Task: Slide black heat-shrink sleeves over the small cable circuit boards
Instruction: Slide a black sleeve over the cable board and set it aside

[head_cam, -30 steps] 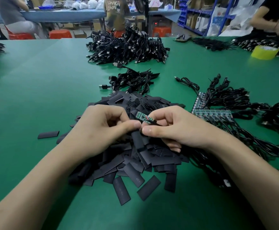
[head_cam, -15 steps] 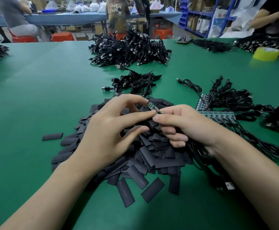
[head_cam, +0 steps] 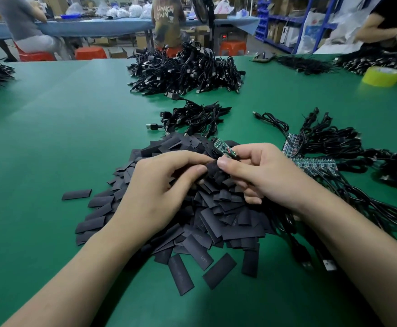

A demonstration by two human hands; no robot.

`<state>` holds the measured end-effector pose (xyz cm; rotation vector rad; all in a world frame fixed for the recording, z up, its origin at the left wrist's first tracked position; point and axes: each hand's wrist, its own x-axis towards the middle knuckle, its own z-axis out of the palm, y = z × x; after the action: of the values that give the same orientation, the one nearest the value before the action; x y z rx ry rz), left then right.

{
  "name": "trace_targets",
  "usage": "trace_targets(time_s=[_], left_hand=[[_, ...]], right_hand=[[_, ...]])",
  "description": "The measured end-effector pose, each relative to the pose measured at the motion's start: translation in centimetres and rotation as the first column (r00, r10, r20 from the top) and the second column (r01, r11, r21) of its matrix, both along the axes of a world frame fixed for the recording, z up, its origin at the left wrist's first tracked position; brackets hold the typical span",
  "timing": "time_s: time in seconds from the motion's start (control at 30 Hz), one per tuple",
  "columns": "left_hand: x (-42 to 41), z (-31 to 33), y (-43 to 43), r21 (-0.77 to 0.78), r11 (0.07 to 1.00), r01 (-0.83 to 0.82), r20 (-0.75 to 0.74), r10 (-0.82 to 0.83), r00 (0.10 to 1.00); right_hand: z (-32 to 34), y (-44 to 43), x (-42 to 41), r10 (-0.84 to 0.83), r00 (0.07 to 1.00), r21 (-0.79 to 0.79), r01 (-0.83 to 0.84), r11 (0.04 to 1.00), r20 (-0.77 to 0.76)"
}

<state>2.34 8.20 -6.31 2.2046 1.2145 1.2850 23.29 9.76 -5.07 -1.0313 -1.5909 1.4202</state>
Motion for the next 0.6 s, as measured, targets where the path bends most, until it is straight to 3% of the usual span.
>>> trace_targets(time_s=[0.1,0.3,0.47,0.6], left_hand=[[0.21,-0.15,-0.05,-0.048,0.999,-0.011,0.033,0.013,0.999],[0.3,-0.27,0.11,0.085,0.994,-0.062,-0.093,0.07,0.993],[-0.16,-0.54,0.54,-0.016,0.993,-0.116,0.096,0.117,0.988],[-0.33,-0.75,0.67,-0.095,0.99,-0.107,0.186,0.123,0.975]], right_hand=[[-0.34,0.12,-0.23,-0.008,1.0,0.044,0.007,0.999,0.029],[-0.79,0.17,-0.49,0.002,0.999,0.087,-0.005,0.996,0.042],[-0.14,0.48,-0.22,-0.004,0.997,-0.03,0.001,1.0,-0.079],[-0.11,0.23,-0.07,0.056,0.997,0.002,-0.056,0.998,0.05]])
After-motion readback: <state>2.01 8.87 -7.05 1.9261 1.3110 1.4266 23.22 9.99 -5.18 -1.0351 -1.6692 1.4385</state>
